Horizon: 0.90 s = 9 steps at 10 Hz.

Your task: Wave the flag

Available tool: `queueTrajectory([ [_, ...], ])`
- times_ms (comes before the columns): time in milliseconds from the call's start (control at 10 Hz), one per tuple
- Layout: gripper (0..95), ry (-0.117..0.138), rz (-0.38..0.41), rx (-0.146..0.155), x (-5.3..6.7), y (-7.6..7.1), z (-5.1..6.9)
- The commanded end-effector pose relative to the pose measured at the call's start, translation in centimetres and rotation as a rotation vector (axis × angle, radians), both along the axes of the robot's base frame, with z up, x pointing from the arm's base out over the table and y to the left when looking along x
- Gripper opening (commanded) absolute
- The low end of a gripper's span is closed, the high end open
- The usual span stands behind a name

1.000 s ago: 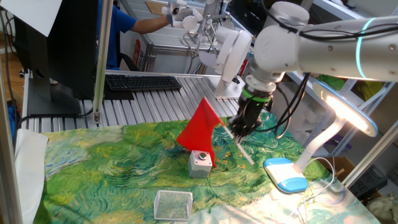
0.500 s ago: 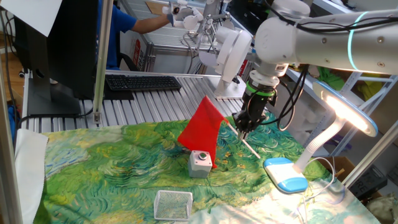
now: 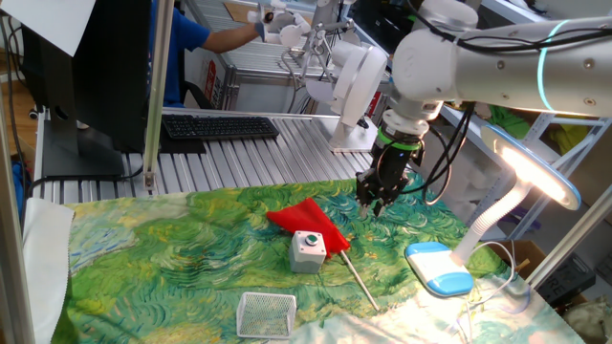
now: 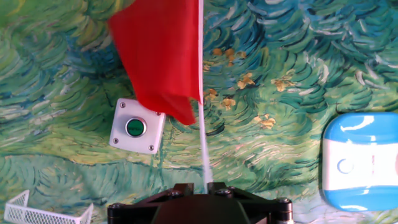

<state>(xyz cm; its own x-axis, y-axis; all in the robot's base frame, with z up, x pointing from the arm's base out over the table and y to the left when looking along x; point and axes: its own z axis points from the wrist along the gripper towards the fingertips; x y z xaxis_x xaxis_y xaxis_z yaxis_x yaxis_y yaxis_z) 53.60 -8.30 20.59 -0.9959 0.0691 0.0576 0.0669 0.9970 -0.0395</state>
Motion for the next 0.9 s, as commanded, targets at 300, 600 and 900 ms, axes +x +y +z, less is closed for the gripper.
queueTrajectory([
  [300,38.0,0.062,-0.058,-0.003,-0.56,1.01,-0.55],
  [600,38.0,0.136,-0.126,-0.009,-0.56,1.00,-0.56],
  [900,38.0,0.166,-0.125,-0.005,-0.60,0.96,-0.51],
])
